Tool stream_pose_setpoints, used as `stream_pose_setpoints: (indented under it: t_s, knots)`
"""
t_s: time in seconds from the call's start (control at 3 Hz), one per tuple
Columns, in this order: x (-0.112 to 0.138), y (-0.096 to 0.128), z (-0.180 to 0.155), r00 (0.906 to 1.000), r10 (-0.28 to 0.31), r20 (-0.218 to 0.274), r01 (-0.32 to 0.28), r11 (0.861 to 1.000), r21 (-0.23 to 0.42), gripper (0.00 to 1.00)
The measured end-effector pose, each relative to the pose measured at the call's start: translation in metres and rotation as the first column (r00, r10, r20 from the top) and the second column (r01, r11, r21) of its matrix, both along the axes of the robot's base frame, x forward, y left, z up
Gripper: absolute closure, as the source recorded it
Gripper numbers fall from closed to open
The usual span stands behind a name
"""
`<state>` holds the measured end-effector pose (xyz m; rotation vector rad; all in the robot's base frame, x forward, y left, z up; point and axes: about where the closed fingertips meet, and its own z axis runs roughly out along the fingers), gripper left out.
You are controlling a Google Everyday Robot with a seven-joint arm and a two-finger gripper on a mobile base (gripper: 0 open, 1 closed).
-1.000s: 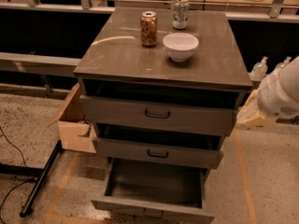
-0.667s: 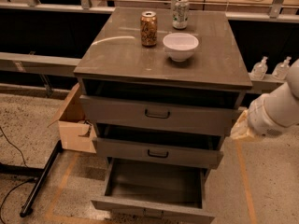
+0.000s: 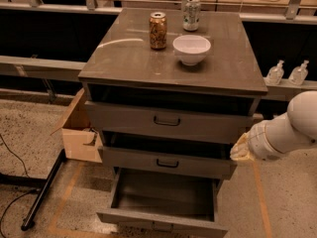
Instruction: Close bottom drawer
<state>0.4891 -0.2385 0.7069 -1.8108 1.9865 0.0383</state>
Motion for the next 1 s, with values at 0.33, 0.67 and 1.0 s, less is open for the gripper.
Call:
stream_pose_setpoints:
  t_s: [0.33, 0.67, 1.0]
  knots:
    - [-0.001, -0.001, -0.006, 1.0000, -0.003, -0.005, 0.003, 1.000, -0.022, 1.00]
    - [-0.025, 0.011, -0.052, 0.9957, 0.018, -0.091, -0.014, 0.999, 0.043, 1.00]
    - [-0.057, 0.031, -0.104, 0.9822, 0.057, -0.179, -0.030, 0.989, 0.148, 1.00]
